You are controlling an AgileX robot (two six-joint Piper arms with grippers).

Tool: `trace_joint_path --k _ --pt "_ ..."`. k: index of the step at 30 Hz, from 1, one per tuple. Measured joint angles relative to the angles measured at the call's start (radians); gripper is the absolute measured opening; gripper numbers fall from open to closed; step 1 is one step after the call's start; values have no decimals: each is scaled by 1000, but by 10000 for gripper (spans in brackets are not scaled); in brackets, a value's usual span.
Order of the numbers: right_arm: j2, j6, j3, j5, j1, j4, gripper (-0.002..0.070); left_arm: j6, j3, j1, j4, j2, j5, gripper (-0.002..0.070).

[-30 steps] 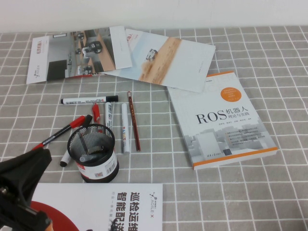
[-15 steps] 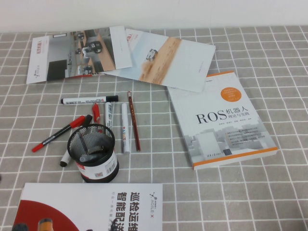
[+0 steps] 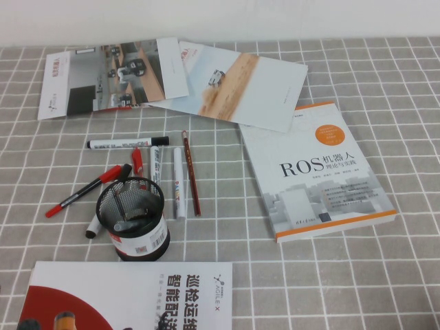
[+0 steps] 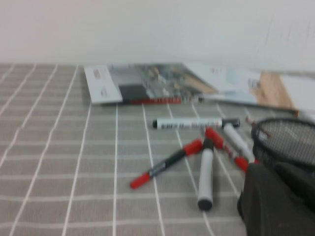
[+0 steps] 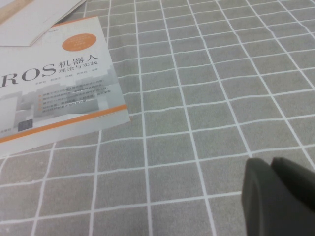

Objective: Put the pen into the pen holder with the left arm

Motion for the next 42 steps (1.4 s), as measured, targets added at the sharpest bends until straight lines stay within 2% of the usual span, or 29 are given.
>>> trace_joint_path --k 11,42 --pt "0 0 0 0 0 0 -15 0 0 0 48 0 207 -1" --pt "0 0 0 0 0 0 -15 0 0 0 61 -5 218 -1"
